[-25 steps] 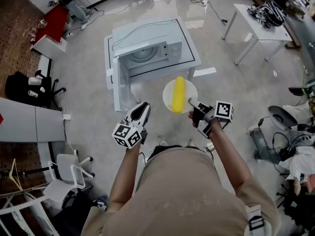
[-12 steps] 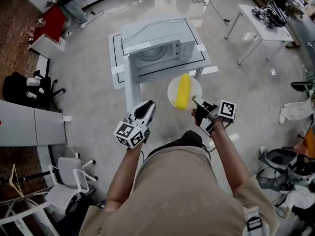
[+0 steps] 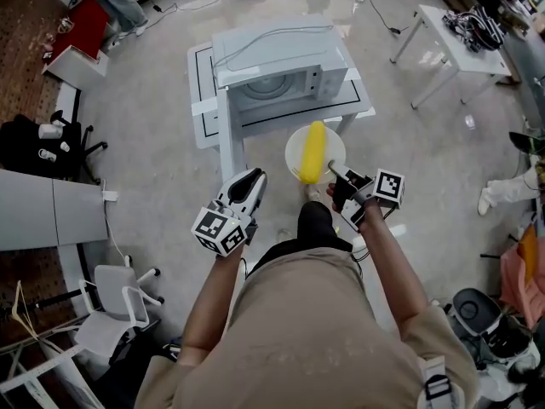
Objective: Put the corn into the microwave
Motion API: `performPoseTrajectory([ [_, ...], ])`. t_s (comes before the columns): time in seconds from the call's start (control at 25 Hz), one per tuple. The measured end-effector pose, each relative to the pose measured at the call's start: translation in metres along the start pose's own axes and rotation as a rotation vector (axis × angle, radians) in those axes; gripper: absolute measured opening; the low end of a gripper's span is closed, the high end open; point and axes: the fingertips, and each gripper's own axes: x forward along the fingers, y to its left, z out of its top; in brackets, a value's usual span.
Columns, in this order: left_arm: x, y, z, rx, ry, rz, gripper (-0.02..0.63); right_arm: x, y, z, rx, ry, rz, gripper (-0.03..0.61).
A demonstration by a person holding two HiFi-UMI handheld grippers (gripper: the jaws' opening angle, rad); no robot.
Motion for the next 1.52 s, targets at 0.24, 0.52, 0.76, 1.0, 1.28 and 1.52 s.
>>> performPoseTrajectory([
  [0.24,0.018,0.026,0.011,0.010,-0.008,0.040,0.034,0.030,-0.006,0.024,-0.009,0.033,-0.004,0.025],
  [0.52,0.050,0.068,0.021,-0.002,0.000,0.098,0.034,0.075,-0.008,0.067,-0.056,0.091,-0.002,0.025],
  [0.76,0.077,0.101,0.018,-0.025,0.018,0.149,0.034,0.115,-0.020,0.093,-0.088,0.132,0.007,0.025],
  [1.0,0.101,0.125,0.011,-0.029,0.047,0.188,0.034,0.148,-0.041,0.107,-0.069,0.157,0.036,0.025],
  [1.28,0.132,0.142,0.008,-0.009,0.093,0.200,0.034,0.185,-0.072,0.115,-0.049,0.201,0.045,0.025],
  [1.52,0.150,0.146,0.007,-0.004,0.124,0.212,0.034,0.208,-0.103,0.120,-0.049,0.230,0.021,0.025],
])
